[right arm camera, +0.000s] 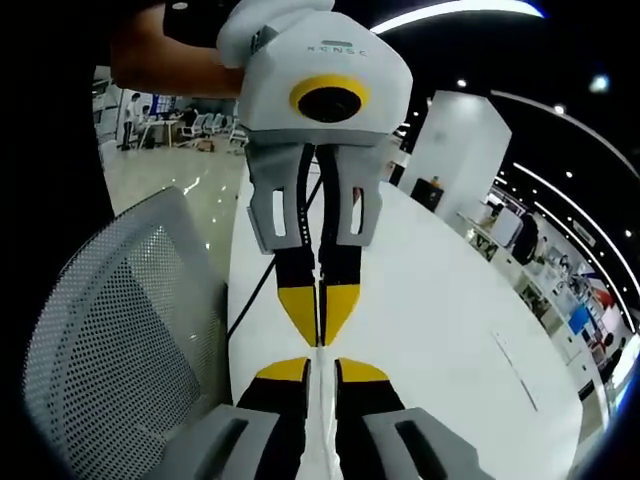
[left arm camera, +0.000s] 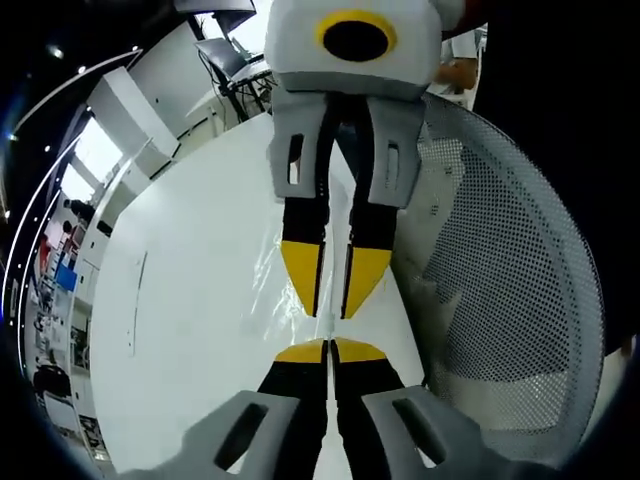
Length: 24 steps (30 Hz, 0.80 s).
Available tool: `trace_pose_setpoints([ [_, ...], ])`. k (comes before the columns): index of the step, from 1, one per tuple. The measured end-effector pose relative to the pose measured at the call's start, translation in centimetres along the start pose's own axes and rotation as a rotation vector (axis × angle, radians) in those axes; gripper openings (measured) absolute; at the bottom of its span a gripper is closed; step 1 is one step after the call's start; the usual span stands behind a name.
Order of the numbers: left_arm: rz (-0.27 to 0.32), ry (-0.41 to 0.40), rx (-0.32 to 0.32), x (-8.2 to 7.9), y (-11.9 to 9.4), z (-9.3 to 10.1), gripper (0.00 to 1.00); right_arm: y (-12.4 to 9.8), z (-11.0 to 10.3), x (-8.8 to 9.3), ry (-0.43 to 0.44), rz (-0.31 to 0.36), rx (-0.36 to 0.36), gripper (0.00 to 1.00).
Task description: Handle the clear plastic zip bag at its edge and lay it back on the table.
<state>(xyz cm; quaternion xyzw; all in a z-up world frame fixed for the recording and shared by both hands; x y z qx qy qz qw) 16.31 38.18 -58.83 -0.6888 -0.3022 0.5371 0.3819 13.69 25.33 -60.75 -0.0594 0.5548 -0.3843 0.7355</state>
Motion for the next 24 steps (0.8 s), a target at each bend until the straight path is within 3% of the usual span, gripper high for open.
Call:
trace_pose_setpoints([
  [24, 0.011, 0.014, 0.013, -0.89, 0.02, 0.09, 0.00, 0.57, -0.20, -0.04, -0.025, -0.016, -0.014, 0.00],
])
Point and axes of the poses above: the point that each gripper's makers call its tool centre point, and the gripper's own axes: y roughly forward along the fingers, z roughly to its right, x roughly out of its underside, the point moved 10 cm from there along -y, roughly backward along the fingers, and after that the axes turned 9 degrees about x, right-handed, at the moved point
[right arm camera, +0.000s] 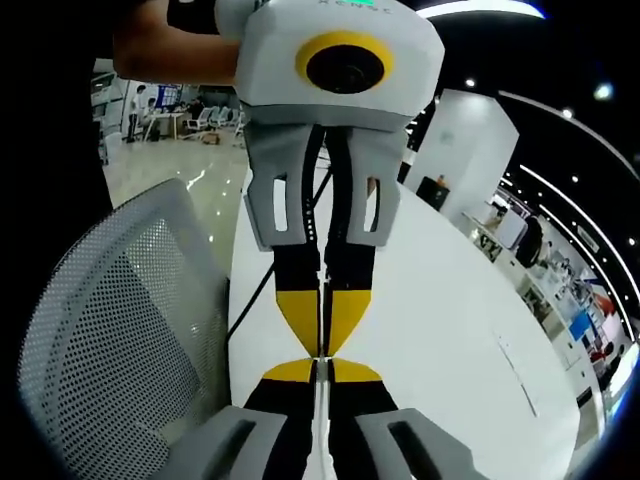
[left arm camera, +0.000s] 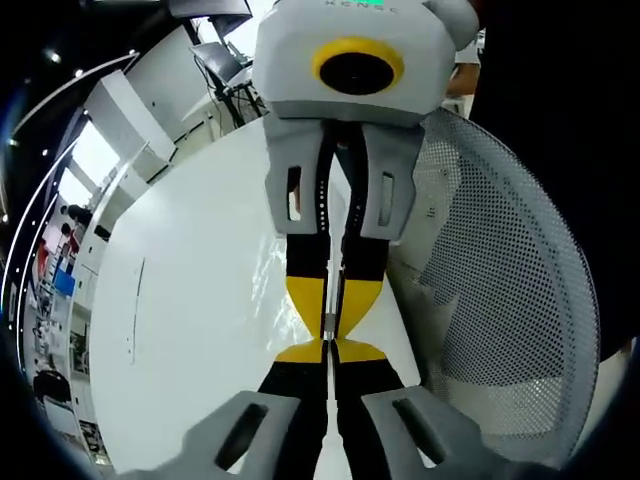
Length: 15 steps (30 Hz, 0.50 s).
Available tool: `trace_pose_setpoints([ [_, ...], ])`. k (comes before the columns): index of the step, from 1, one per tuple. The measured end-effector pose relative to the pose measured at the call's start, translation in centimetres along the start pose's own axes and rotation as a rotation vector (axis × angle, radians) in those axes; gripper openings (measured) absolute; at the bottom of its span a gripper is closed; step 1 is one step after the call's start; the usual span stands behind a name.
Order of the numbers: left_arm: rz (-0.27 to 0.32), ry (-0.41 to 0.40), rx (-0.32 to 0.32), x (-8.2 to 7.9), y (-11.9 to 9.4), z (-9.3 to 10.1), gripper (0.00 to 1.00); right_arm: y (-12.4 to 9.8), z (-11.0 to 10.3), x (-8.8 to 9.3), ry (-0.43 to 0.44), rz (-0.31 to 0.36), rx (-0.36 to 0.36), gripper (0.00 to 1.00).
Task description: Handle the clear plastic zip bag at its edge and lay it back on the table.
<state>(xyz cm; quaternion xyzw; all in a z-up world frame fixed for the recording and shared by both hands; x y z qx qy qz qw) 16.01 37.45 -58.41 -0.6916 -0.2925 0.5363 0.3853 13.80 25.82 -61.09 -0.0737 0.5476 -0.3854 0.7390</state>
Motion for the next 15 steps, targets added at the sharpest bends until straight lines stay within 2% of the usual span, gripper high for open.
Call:
trace_pose_setpoints([
  [15, 0.004, -0.008, 0.006, 0.23, -0.01, -0.10, 0.00, 0.03, 0.04, 0.03, -0.002, -0.001, -0.006, 0.00],
])
Point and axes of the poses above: the point that each gripper's makers call its tool centre point, and the gripper's own axes: y roughly forward along the fingers, z roughly to its right, x roughly out of its underside, the point moved 10 cm from there along -y, roughly backward along the fingers, and after that the axes turned 9 degrees about x, right-handed, at the moved point
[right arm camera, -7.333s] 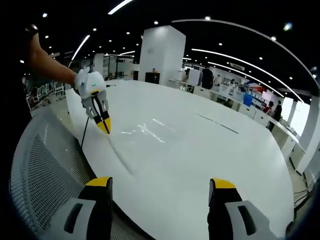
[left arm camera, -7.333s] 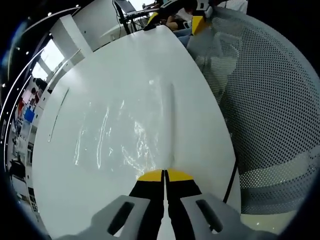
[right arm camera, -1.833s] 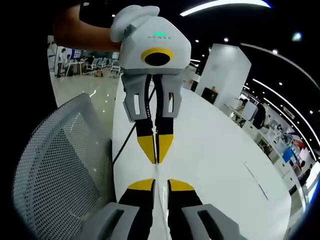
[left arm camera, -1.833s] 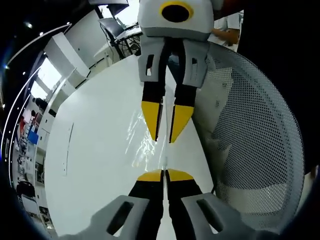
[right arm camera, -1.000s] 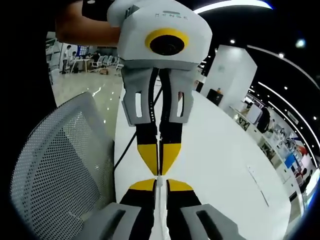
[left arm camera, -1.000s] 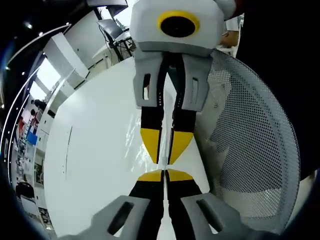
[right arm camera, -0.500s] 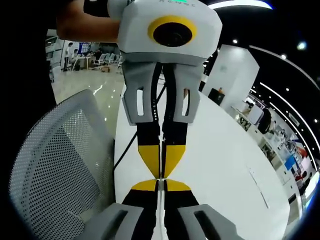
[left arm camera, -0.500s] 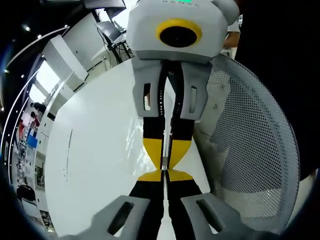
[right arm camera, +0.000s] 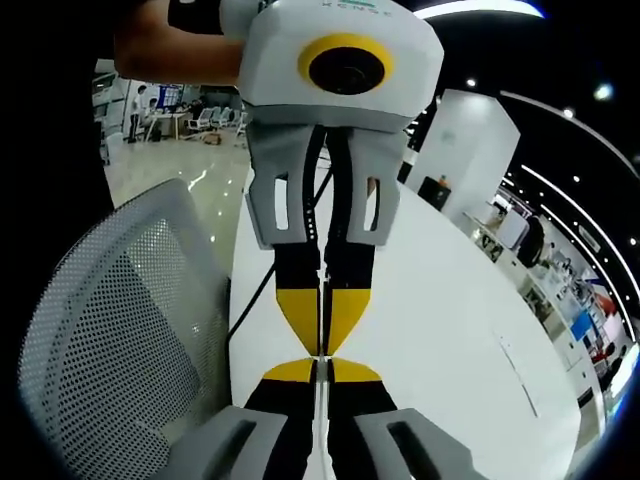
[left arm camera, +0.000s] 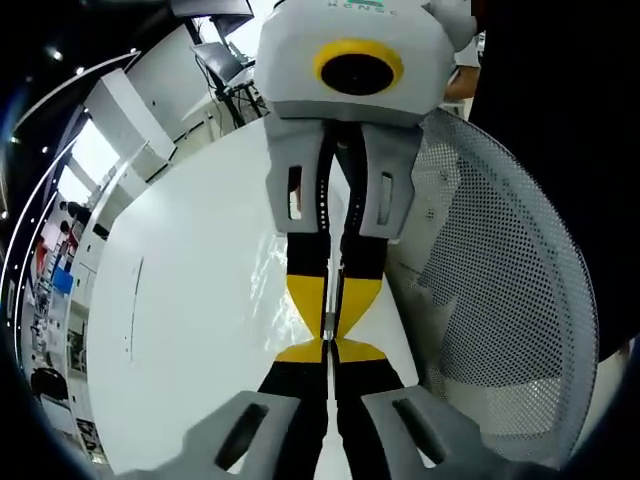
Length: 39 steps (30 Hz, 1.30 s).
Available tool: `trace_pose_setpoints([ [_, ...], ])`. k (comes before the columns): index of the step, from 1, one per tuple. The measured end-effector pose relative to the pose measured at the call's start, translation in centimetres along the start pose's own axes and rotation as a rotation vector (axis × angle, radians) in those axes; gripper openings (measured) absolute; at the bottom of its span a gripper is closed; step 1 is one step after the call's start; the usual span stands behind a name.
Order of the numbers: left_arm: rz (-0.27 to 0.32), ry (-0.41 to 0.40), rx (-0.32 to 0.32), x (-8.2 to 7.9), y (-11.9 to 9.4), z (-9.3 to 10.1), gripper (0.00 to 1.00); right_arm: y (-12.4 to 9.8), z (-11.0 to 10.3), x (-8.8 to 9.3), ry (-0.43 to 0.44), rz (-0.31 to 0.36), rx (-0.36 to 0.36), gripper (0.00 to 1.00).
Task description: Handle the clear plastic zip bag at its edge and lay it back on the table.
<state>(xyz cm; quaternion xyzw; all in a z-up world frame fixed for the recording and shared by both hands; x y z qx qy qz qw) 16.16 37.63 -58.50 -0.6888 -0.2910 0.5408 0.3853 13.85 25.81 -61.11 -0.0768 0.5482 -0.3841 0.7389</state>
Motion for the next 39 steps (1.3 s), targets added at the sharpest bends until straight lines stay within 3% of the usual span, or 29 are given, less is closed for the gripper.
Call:
trace_pose_setpoints([
  [39, -0.007, -0.001, 0.008, 0.24, -0.05, 0.10, 0.00, -0.13, -0.05, 0.21, 0.017, -0.002, -0.003, 0.00],
])
Point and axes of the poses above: the point that each gripper's makers call its tool centre point, and the gripper's own axes: y roughly forward along the fingers, z roughly to its right, x roughly out of its underside, the point moved 10 cm from there along -y, roughly backward along the fingers, and after that the axes turned 9 degrees about x, right-handed, at the moved point
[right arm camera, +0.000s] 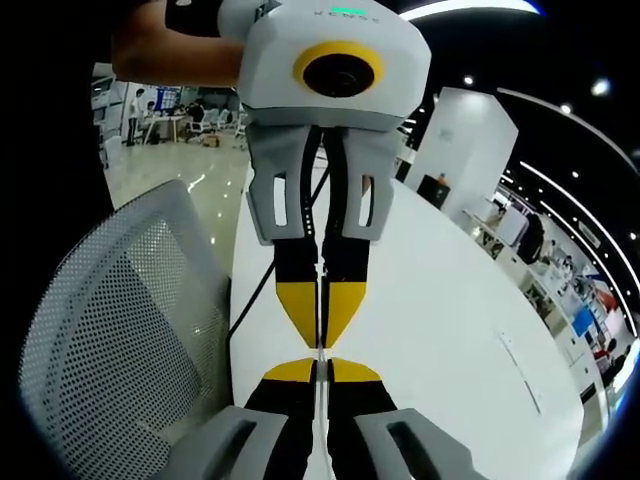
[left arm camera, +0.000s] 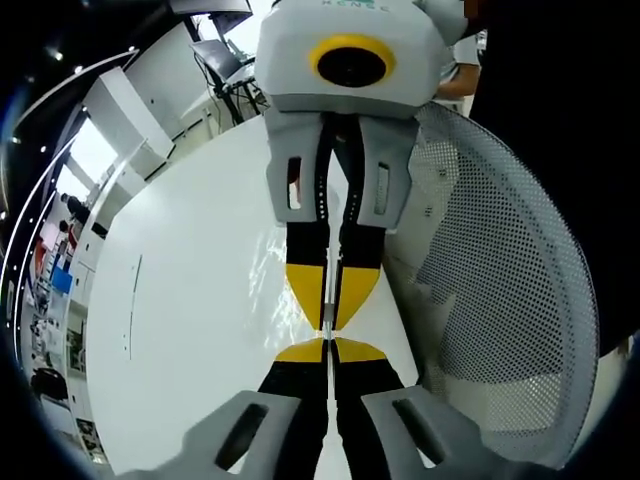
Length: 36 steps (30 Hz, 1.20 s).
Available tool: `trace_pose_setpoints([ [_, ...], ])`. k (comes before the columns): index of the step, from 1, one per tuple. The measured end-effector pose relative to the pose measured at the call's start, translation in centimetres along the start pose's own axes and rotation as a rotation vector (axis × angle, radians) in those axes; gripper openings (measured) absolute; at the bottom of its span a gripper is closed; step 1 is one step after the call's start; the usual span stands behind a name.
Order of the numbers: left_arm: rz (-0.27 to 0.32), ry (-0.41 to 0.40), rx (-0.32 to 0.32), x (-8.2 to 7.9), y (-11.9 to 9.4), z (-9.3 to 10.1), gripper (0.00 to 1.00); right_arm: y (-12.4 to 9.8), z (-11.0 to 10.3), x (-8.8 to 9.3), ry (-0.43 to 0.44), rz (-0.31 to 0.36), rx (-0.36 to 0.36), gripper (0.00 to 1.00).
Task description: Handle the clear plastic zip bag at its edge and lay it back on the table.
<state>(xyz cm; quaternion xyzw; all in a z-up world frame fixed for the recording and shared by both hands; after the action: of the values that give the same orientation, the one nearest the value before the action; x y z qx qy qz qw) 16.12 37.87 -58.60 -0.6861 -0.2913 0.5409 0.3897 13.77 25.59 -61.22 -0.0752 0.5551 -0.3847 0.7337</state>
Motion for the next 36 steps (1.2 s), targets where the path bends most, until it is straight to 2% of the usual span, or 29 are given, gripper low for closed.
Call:
trace_pose_setpoints([
  [36, -0.008, -0.012, -0.009, 0.70, -0.32, -0.42, 0.00, -0.33, 0.64, 0.12, 0.014, -0.014, 0.012, 0.00],
])
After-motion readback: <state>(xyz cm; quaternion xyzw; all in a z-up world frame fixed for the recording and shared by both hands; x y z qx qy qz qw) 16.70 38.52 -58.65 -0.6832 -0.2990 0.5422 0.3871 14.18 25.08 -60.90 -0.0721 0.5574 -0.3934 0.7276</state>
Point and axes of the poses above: the point that each gripper's makers call its tool centre point, and the gripper's own axes: y roughly forward along the fingers, z roughly to its right, x roughly out of its underside, the point moved 10 cm from there along -y, roughly backward along the fingers, and after that the axes turned 9 degrees about x, right-handed, at the moved point
